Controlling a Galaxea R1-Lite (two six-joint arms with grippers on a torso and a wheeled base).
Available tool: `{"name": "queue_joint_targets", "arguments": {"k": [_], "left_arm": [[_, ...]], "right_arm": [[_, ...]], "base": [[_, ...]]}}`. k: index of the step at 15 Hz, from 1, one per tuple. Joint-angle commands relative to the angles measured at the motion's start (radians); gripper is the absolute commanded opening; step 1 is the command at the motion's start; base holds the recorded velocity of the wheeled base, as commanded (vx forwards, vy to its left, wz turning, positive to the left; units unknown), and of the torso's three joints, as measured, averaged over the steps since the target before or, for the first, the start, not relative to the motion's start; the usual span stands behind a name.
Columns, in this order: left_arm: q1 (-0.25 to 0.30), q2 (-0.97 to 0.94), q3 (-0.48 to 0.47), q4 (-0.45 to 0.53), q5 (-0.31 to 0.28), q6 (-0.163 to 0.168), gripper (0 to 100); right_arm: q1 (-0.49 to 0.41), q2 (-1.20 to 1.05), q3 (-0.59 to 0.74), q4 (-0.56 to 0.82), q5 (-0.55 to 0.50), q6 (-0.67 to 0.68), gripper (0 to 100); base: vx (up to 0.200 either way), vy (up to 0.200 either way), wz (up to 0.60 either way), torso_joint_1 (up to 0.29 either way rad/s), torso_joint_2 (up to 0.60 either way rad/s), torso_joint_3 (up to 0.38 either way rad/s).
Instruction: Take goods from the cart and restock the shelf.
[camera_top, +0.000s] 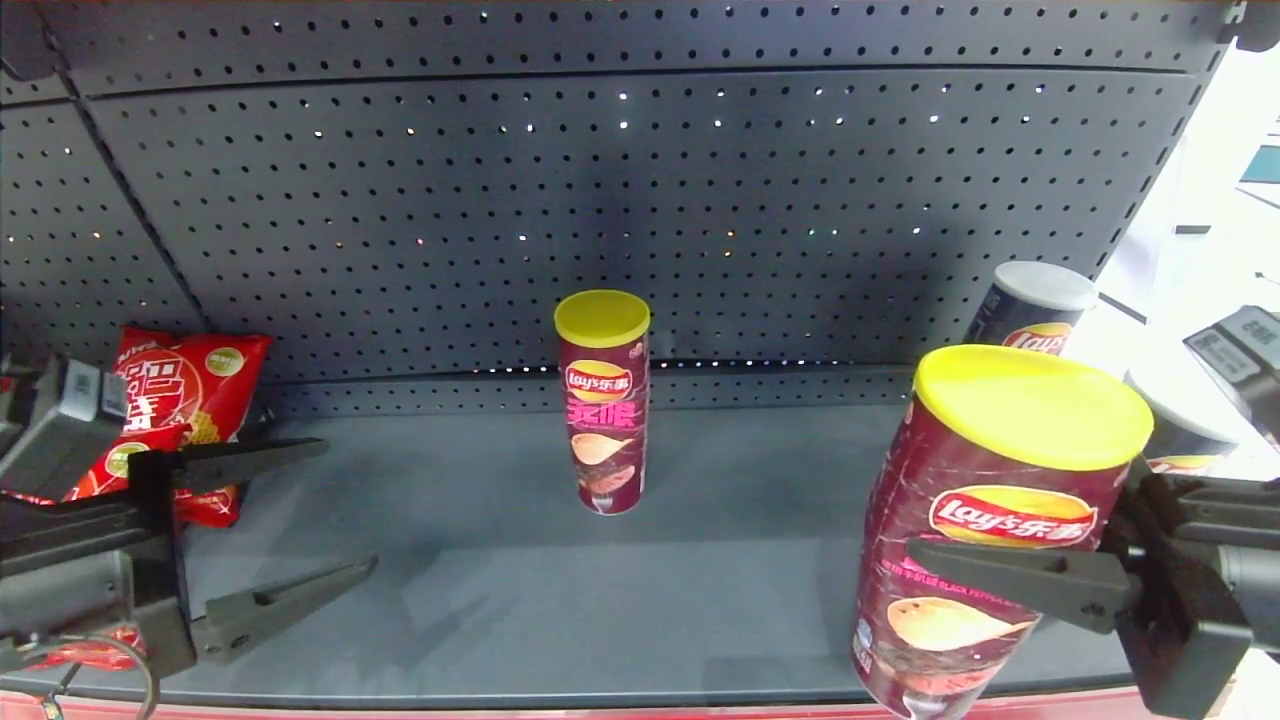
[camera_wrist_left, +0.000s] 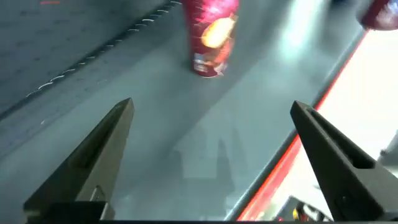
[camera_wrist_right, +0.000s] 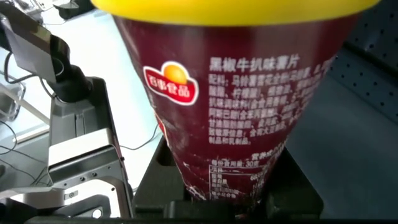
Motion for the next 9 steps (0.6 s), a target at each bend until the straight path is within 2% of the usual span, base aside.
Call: {"name": "queue_joint_targets", "arguments": {"k": [1, 2, 3, 4, 6, 9], "left_arm": [[0.049, 0.228, -0.032, -0.048, -0.066, 0.081, 100], [0.049, 0.245, -0.046, -0.050, -0.067, 0.082, 100], [0.046, 0.309, -0.130, -0.050, -0.069, 0.084, 100], [0.046, 0.338, -0.171, -0.050, -0.067, 0.082, 100], [-0.029, 0.409, -0.237, -0.053, -0.057, 0.051, 100], [-0.115, 0.467, -0.285, -0.065, -0.007, 0.056, 100]], "right_arm": [[0.003, 0.009, -0.005, -0.001, 0.002, 0.004, 0], [0.003, 0.012, -0.008, -0.001, 0.004, 0.007, 0], [0.006, 0.025, -0.027, -0.001, 0.006, 0.015, 0], [0.006, 0.035, -0.036, -0.001, 0.006, 0.015, 0], [0.018, 0.078, -0.080, -0.001, 0.007, 0.015, 0], [0.023, 0.119, -0.116, -0.002, 0.007, 0.015, 0]], "base": [[0.000, 0.000, 0.00, 0.000, 0.00, 0.000], [0.000, 0.000, 0.00, 0.000, 0.00, 0.000], [0.000, 0.000, 0.00, 0.000, 0.00, 0.000], [0.000, 0.000, 0.00, 0.000, 0.00, 0.000], [0.000, 0.000, 0.00, 0.000, 0.00, 0.000], [0.000, 0.000, 0.00, 0.000, 0.00, 0.000]]}}
